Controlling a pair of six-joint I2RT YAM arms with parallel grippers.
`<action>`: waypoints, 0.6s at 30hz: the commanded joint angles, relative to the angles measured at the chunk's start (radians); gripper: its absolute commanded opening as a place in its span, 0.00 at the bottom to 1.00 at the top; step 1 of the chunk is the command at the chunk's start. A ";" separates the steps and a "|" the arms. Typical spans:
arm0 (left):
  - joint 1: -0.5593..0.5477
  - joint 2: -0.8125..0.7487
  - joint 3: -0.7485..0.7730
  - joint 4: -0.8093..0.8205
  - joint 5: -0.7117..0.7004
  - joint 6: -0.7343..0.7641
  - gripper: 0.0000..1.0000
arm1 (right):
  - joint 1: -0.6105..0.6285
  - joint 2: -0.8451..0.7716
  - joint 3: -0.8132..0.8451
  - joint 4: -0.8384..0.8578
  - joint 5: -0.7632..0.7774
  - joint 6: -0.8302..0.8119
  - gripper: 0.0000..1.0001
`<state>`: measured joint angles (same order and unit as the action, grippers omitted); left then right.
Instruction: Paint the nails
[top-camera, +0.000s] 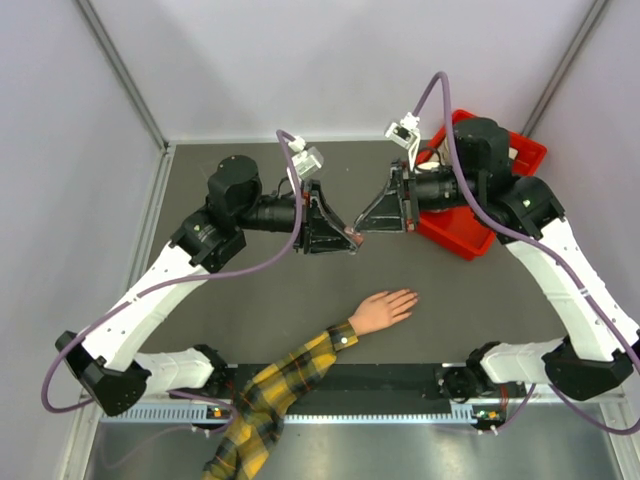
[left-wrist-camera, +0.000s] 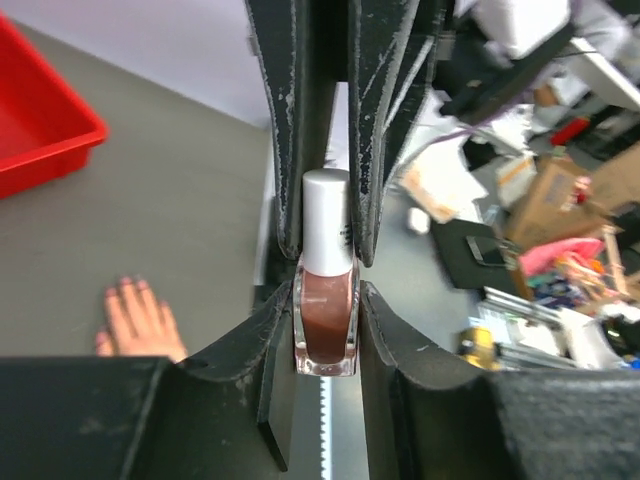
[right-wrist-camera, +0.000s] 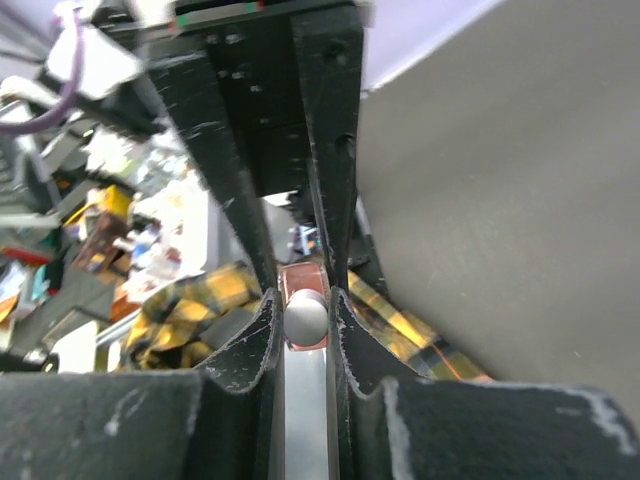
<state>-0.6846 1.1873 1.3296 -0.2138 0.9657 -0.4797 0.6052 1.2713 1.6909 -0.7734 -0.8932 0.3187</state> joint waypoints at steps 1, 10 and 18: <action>-0.006 -0.035 0.060 -0.111 -0.244 0.171 0.40 | -0.005 -0.030 0.023 -0.046 0.283 -0.018 0.00; -0.004 -0.184 -0.027 -0.058 -0.876 0.239 0.99 | -0.076 -0.230 -0.292 -0.098 0.955 0.208 0.00; -0.004 -0.224 -0.066 -0.042 -0.952 0.210 0.98 | -0.296 -0.317 -0.626 -0.374 1.465 0.534 0.00</action>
<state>-0.6888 0.9573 1.2835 -0.2989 0.0959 -0.2626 0.4316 0.9627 1.1591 -0.9985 0.2657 0.6495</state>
